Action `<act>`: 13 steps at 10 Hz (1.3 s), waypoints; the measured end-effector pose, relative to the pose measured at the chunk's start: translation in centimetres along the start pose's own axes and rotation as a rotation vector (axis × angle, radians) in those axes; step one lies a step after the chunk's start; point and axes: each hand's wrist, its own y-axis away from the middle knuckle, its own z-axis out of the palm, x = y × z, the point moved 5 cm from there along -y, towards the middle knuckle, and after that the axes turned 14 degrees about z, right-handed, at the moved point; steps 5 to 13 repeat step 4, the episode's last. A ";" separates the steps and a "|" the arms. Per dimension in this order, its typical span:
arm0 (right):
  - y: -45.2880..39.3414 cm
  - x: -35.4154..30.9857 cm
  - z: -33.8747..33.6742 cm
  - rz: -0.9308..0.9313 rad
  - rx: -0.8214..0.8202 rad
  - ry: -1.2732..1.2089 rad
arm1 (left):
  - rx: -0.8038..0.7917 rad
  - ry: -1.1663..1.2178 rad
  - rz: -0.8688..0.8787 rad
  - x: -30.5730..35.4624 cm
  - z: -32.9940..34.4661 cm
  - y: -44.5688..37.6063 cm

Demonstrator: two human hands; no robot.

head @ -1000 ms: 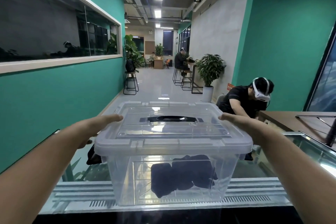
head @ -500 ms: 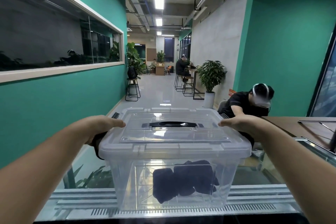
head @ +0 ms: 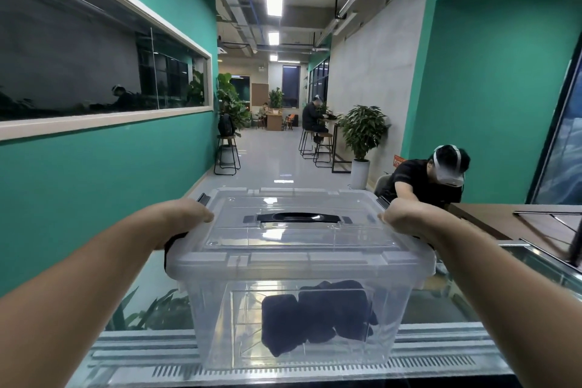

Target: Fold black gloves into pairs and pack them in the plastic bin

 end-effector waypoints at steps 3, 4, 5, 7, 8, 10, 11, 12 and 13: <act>0.3 3.0 -4.6 -0.238 0.039 -0.934 | 0.218 -0.447 0.484 1.9 0.1 2.6; 3.0 4.7 -9.1 -0.231 0.095 -1.410 | 0.230 -0.252 0.620 1.4 0.5 5.9; 3.0 4.7 -9.1 -0.231 0.095 -1.410 | 0.230 -0.252 0.620 1.4 0.5 5.9; 3.0 4.7 -9.1 -0.231 0.095 -1.410 | 0.230 -0.252 0.620 1.4 0.5 5.9; 3.0 4.7 -9.1 -0.231 0.095 -1.410 | 0.230 -0.252 0.620 1.4 0.5 5.9; 3.0 4.7 -9.1 -0.231 0.095 -1.410 | 0.230 -0.252 0.620 1.4 0.5 5.9; 3.0 4.7 -9.1 -0.231 0.095 -1.410 | 0.230 -0.252 0.620 1.4 0.5 5.9; 3.0 4.7 -9.1 -0.231 0.095 -1.410 | 0.230 -0.252 0.620 1.4 0.5 5.9; 3.0 4.7 -9.1 -0.231 0.095 -1.410 | 0.230 -0.252 0.620 1.4 0.5 5.9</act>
